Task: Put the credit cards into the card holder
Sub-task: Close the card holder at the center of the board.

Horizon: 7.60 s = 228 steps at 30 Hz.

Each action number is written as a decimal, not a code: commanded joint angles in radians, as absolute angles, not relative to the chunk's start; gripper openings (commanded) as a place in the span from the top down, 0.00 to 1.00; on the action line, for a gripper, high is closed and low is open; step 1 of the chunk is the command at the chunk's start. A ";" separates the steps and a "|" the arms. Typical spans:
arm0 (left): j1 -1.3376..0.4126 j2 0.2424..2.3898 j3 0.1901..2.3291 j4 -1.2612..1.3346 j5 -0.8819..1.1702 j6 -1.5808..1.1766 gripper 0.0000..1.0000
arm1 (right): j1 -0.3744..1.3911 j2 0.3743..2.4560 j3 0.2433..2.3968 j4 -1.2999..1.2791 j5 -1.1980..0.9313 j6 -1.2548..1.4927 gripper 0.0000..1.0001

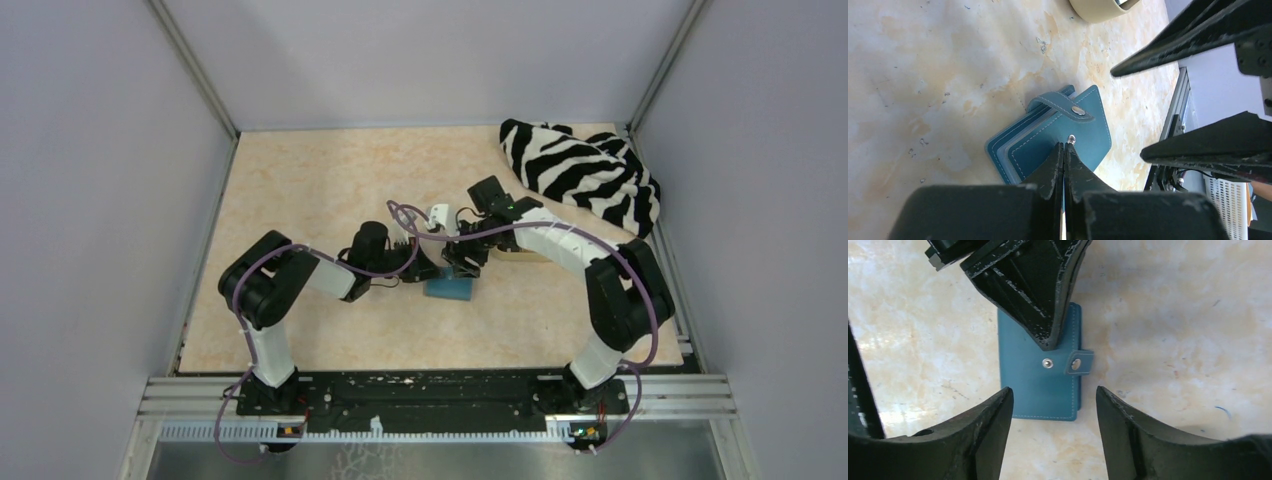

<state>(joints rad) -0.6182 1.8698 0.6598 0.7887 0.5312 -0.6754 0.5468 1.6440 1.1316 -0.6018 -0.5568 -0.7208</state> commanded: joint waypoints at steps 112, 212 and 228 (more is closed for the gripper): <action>-0.601 1.905 0.631 0.750 0.480 -0.651 1.00 | 0.676 1.687 1.044 -0.487 -0.482 -0.606 1.00; -0.636 1.948 0.614 0.754 0.538 -0.716 1.00 | 0.645 1.740 1.138 -0.464 -0.458 -0.579 0.81; -0.637 1.948 0.602 0.765 0.565 -0.724 1.00 | 0.680 1.797 1.130 -0.459 -0.390 -0.569 0.88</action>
